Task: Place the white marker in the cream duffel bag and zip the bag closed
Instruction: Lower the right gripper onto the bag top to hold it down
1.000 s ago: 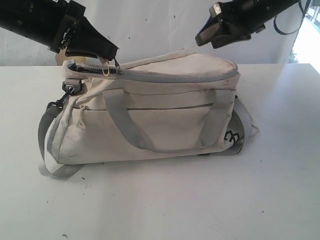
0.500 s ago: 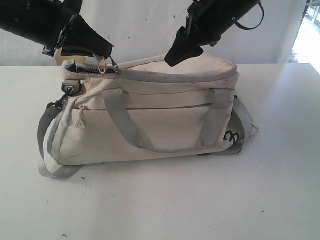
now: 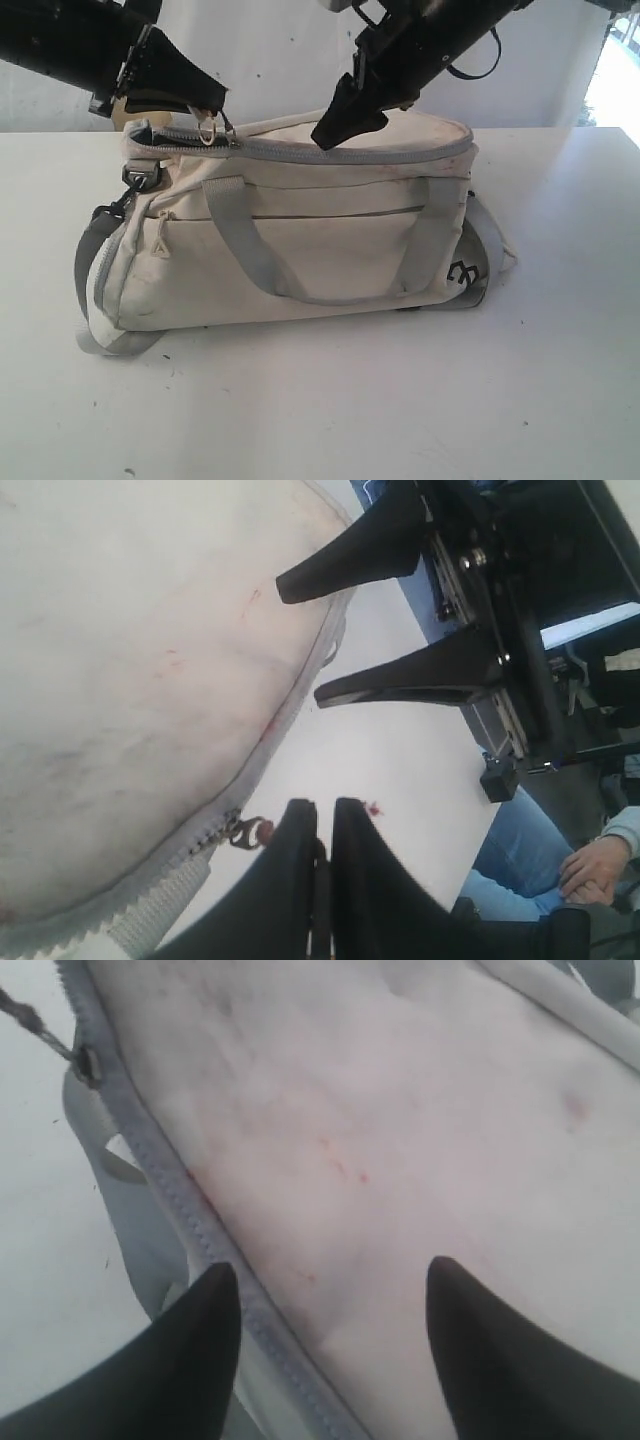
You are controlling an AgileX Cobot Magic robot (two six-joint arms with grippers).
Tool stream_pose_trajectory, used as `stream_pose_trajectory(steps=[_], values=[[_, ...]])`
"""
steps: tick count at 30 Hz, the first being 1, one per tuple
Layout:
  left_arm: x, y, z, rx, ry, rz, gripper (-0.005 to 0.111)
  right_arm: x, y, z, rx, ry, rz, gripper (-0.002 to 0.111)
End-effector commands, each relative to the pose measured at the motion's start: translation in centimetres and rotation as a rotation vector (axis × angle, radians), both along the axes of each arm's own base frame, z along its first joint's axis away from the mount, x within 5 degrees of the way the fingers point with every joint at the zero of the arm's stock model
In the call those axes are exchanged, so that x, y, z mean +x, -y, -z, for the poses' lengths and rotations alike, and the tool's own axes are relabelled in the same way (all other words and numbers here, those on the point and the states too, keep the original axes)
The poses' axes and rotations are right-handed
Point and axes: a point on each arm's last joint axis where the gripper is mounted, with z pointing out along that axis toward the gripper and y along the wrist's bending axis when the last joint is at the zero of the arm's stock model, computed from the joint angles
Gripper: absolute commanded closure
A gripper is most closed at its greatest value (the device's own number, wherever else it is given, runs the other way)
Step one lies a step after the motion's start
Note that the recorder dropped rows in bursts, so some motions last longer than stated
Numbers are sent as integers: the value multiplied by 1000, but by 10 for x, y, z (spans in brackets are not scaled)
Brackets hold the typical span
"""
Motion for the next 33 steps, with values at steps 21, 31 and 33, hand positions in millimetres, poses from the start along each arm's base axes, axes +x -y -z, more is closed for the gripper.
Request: stream_pose_trajectory(steps=[21, 31, 33], values=[[19, -19, -1, -193, -68, -104, 107, -12, -39, 18, 0, 41, -193, 67], [18, -20, 4, -125, -55, -89, 107, -9, -43, 27, 17, 11, -191, 92], [17, -22, 8, -77, -58, -84, 107, -9, -42, 27, 5, 12, -189, 108]])
